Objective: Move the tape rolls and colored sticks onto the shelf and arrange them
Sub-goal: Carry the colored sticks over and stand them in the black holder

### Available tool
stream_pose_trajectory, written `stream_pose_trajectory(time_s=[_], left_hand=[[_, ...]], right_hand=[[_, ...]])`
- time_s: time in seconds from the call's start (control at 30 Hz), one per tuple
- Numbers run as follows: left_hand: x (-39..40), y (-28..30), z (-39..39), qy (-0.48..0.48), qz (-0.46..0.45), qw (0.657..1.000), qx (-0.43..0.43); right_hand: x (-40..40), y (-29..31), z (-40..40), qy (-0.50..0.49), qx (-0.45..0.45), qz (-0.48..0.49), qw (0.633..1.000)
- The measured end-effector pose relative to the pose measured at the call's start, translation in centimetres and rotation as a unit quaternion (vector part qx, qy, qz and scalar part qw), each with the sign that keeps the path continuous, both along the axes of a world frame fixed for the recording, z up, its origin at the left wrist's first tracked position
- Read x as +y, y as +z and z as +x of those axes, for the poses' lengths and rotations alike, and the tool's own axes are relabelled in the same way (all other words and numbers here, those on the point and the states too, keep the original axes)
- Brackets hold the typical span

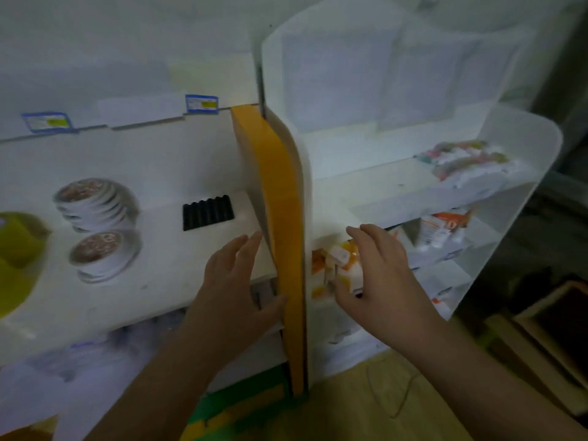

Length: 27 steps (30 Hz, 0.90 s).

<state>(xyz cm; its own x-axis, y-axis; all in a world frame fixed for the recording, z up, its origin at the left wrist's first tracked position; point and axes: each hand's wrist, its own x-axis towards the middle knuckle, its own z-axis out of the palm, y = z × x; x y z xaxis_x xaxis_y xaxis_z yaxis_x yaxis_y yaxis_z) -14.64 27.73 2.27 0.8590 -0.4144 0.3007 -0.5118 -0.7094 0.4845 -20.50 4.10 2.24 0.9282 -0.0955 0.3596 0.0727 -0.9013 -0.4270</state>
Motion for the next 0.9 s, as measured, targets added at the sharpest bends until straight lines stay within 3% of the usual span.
stream_pose_trajectory(time_s=[0.27, 0.5, 0.9], left_hand=[[-12.2, 1.5, -3.2, -0.027, 0.020, 0.999, 0.006], [-20.1, 0.8, -1.1, -0.049, 0.032, 0.998, 0.011], [-32.1, -1.2, 9.2, -0.064, -0.053, 0.995, 0.062]], right_hand=[[-9.9, 0.4, -5.3, -0.039, 0.053, -0.028, 0.997], [-16.4, -0.2, -6.2, -0.087, 0.133, -0.047, 0.986], [-27.9, 0.3, 1.2, -0.139, 0.162, -0.080, 0.974]])
